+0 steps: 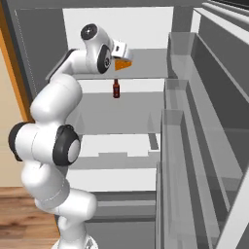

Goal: Pick the cheese from the fridge and the cheese grater from the cabinet and place them next to the salad bowl.

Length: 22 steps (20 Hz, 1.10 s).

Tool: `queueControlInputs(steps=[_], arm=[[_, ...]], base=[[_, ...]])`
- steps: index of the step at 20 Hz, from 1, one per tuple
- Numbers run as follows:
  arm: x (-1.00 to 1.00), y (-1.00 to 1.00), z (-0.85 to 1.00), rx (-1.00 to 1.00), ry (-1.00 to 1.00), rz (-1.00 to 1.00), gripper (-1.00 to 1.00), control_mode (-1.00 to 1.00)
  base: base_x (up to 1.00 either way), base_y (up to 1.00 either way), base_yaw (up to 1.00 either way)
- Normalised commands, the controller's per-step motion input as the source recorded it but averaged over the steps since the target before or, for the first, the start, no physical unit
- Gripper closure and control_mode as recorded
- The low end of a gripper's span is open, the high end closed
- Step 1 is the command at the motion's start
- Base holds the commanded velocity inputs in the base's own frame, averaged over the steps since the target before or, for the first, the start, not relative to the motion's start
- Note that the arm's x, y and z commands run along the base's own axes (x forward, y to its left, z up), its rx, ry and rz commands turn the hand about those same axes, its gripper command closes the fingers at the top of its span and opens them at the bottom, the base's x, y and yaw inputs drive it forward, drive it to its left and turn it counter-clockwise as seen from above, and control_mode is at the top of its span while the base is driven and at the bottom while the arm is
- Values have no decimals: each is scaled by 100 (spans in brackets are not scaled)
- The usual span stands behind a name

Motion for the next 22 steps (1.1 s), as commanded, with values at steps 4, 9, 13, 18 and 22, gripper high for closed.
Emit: queueControlInputs(steps=[4, 9, 13, 18, 22], arm=[[19, -6, 0, 3, 6, -1, -100, -100], [9, -1, -7, 0, 0, 0, -100, -100], [19, -3, -8, 0, 0, 0, -100, -100], [27, -4, -11, 1, 1, 0, -100, -100], [14, -14, -12, 3, 2, 0, -100, -100]], base=[[0, 0, 0], [0, 0, 0], [0, 0, 0], [0, 0, 0], [0, 0, 0]])
